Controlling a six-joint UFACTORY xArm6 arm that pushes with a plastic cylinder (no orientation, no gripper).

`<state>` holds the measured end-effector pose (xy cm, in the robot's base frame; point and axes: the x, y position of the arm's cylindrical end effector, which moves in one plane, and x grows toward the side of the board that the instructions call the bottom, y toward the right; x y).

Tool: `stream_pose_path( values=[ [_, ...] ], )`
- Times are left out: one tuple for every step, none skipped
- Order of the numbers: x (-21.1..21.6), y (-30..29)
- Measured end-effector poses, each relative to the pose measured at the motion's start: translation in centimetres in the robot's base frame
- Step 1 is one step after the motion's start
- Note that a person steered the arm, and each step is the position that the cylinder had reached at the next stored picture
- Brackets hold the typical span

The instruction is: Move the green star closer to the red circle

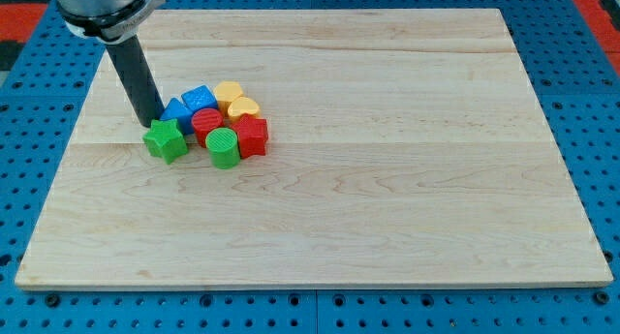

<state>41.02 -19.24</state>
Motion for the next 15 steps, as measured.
stream_pose_path(
  values=[
    [0.0, -0.3],
    [0.5, -3.6],
    [0.9, -7.3],
    [0.9, -8.8],
    [1.0, -9.4],
    [1.0, -9.4],
    [1.0, -9.5],
    [1.5, -9.6],
    [3.2, -8.4],
    [3.7, -7.7],
    [4.2, -6.1],
    [4.7, -0.6],
    [4.7, 2.6],
    [4.7, 3.2],
    [4.7, 2.4]
  ],
)
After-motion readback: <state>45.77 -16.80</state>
